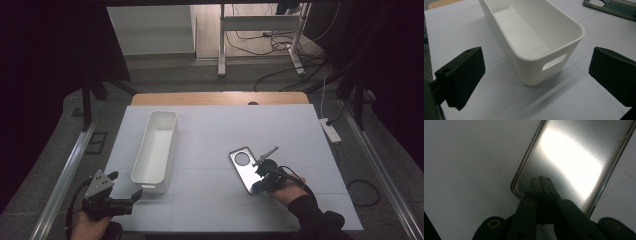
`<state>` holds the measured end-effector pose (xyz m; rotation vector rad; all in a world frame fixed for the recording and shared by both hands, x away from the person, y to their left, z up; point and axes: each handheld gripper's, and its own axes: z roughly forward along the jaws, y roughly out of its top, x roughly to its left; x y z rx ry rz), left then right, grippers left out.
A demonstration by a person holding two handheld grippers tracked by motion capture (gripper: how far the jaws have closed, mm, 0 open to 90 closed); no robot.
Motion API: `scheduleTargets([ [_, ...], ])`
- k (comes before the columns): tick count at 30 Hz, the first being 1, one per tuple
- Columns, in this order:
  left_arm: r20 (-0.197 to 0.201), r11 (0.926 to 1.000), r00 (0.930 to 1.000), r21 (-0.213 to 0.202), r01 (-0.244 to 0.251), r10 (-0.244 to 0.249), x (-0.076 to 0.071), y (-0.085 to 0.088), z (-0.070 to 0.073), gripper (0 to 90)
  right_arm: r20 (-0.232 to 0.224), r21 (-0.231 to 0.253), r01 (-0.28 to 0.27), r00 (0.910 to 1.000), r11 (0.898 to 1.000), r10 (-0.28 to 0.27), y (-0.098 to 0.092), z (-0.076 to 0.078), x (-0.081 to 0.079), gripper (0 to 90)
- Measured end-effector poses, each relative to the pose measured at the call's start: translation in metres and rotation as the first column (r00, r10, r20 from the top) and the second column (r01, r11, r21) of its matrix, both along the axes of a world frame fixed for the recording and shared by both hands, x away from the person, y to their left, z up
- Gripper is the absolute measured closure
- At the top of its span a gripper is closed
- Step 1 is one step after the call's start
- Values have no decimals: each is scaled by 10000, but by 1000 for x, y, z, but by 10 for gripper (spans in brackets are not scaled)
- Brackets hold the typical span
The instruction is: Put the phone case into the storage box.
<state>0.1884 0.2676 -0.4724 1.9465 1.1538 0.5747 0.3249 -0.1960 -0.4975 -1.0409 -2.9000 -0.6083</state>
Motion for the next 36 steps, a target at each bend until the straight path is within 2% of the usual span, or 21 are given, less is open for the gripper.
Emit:
scheduleTargets([
  [8,-2,10000,10000,10,3,-3,0,0,0,14,-84,51,-117,9999,9999,118,-6,1,-14,898],
  [12,-16,10000,10000,12,8,-8,0,0,0,14,170,437,-100,9998,9990,93,-9,5,-12,877],
  [14,-31,10000,10000,6,6,-6,0,0,0,14,373,693,-16,9993,9976,-10,-11,7,-10,824],
  [18,-28,10000,10000,6,2,-2,0,0,0,15,784,818,239,9965,9964,-303,-11,9,-5,688],
  [24,-30,10000,10000,-2,3,-3,0,0,0,15,1249,875,1044,9855,9907,-1149,-13,12,6,350],
  [27,-27,10000,10000,0,6,-6,0,0,0,15,1169,917,1486,9804,9846,-1588,-15,10,13,201],
  [28,-27,10000,10000,0,6,-6,0,0,0,15,1169,917,1486,9804,9846,-1588,-15,10,13,201],
  [29,-29,10000,10000,4,13,-13,0,0,0,15,1154,853,1767,9758,9805,-1859,-17,8,17,99],
  [32,-31,10000,10000,8,13,-13,0,0,0,15,1244,666,1947,9715,9786,-2018,-17,4,21,26],
  [36,-32,10000,10000,2,8,-8,0,0,0,15,1243,439,2104,9688,9766,-2143,-16,1,26,29],
])
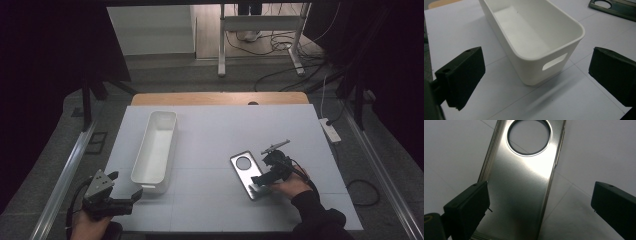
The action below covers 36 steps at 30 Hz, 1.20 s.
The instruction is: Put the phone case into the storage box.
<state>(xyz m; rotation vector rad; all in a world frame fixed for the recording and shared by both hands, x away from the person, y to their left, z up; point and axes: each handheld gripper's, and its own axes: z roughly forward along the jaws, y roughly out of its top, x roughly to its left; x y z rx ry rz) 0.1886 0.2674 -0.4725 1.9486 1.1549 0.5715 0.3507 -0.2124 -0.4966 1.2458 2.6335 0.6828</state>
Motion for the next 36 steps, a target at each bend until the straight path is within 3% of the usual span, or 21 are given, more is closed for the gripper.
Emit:
scheduleTargets([
  [4,-3,10000,10000,6,3,-3,0,0,0,15,8,-262,58,10000,9996,-58,0,-2,3,128],
  [10,-4,10000,10000,9,4,-4,0,0,0,15,-86,-297,-163,9998,9994,161,-1,-1,6,459],
  [13,-4,10000,10000,17,5,-5,0,0,0,16,-115,-308,-174,9998,9994,170,-1,-1,6,529],
  [15,0,10000,10000,38,-6,6,0,0,0,16,-289,-380,-286,9992,9989,275,0,-2,8,641],
  [17,-2,10000,10000,40,-5,5,0,0,0,16,-349,-366,-322,9989,9988,309,0,-3,8,675],
  [20,-6,10000,10000,60,-2,2,0,0,0,16,-435,-272,-233,9988,9994,221,0,-2,10,800],
  [22,-14,10000,10000,67,-4,5,0,-1,0,16,-423,-303,-189,9990,9994,176,-1,-2,10,819],
  [27,-31,10000,10000,91,-16,17,1,-1,0,16,-892,34,110,9960,9999,-106,-4,-2,14,879],
  [36,-110,9997,9999,228,-14,17,2,-3,0,25,-687,-142,166,9975,9998,-176,-3,-1,12,884],
])
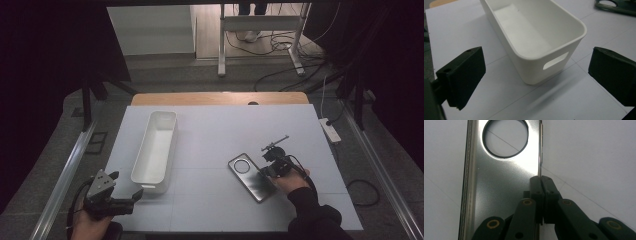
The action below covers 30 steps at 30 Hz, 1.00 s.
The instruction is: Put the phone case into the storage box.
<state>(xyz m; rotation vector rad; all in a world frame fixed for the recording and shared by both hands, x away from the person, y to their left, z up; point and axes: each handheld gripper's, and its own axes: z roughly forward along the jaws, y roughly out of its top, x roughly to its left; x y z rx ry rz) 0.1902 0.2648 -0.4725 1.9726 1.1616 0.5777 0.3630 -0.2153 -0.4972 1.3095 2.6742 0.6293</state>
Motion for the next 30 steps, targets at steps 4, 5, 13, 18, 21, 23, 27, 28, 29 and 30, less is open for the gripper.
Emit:
scheduleTargets([
  [4,-96,9999,9999,-11,117,-117,1,-1,0,41,276,222,-12,9996,9998,6,-2,4,-2,884],
  [5,-123,9999,9998,38,149,-148,1,-1,0,41,276,222,-12,9996,9998,6,-2,4,-2,884],
  [13,-111,9999,9999,-148,-3,2,1,1,1,0,1084,974,-62,9941,9952,-44,-4,20,-8,884],
  [18,-245,9991,9997,-413,-68,58,3,1,1,0,1655,1300,-186,9862,9913,-32,-5,29,-12,884],
  [21,-270,9981,9996,-613,5,-22,4,-1,2,0,1931,1584,-167,9811,9872,-144,-6,36,-14,884],
  [23,-267,9980,9996,-631,35,-52,4,-1,2,0,1996,1677,-118,9796,9858,-222,-6,37,-15,884],
  [27,-280,9964,9994,-827,188,-212,6,-5,4,0,2397,1982,-181,9704,9800,-305,-7,44,-17,884],
  [28,-285,9961,9993,-854,222,-247,7,-6,4,0,2474,2031,-171,9683,9790,-344,-8,45,-17,884],
  [29,-278,9958,9992,-877,267,-292,7,-7,5,0,2548,2070,-180,9663,9782,-361,-8,47,-17,884],
  [30,-304,9944,9988,-995,344,-376,8,-8,5,0,2604,2139,-168,9646,9767,-405,-8,48,-18,884],
])
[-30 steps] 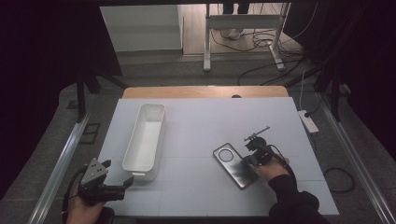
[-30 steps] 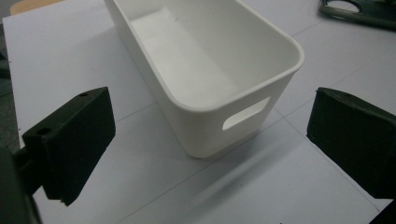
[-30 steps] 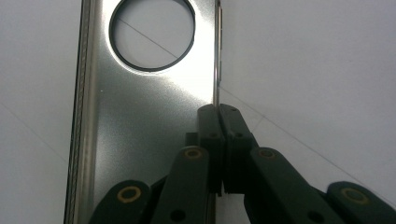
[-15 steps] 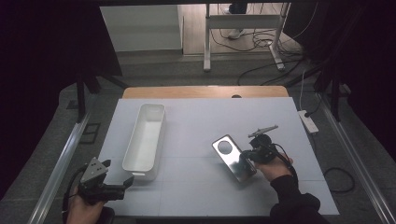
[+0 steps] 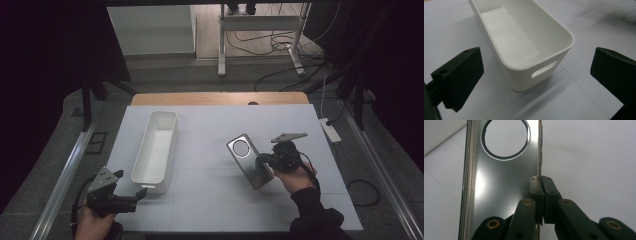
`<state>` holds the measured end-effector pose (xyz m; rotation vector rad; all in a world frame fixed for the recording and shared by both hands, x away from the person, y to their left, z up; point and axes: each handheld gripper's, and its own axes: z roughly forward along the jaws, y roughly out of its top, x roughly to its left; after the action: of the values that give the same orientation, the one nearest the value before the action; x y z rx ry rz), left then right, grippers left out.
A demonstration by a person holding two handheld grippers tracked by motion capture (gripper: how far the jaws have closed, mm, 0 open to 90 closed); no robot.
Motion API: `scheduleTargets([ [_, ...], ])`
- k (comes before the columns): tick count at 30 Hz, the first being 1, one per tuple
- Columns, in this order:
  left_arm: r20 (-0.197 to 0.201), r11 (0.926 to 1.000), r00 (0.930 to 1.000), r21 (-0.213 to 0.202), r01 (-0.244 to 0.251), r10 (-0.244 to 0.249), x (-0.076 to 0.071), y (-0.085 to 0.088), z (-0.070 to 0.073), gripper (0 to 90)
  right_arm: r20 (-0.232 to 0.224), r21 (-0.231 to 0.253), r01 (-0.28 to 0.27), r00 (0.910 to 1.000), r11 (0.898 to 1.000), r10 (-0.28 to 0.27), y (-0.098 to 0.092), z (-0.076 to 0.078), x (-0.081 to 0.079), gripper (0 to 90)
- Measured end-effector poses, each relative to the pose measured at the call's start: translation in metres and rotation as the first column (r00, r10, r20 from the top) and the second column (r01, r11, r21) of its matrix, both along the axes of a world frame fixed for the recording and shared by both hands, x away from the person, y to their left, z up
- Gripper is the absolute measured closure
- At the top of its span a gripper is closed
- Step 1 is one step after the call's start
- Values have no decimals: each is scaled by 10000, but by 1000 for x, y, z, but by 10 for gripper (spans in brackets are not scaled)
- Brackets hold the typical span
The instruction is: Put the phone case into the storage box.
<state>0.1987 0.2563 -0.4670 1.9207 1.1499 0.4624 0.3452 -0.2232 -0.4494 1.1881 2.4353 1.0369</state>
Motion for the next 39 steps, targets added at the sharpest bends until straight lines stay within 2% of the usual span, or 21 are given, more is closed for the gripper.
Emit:
scheduleTargets([
  [9,-52,9990,9995,-329,296,-297,6,-9,4,0,537,370,75,9985,9993,-95,0,9,-3,884],
  [15,-41,9956,9983,-740,575,-579,13,-16,7,0,781,575,96,9968,9983,-141,0,15,-5,884],
  [18,-23,9945,9978,-804,665,-669,16,-19,7,0,884,686,111,9959,9976,-172,-1,17,-5,884],
  [29,34,9915,9953,-864,969,-969,27,-32,11,0,1112,926,112,9936,9956,-215,0,24,-5,884],
  [39,227,9879,9911,-796,1328,-1314,44,-49,17,0,1339,996,72,9908,9950,-206,4,32,-4,884],
])
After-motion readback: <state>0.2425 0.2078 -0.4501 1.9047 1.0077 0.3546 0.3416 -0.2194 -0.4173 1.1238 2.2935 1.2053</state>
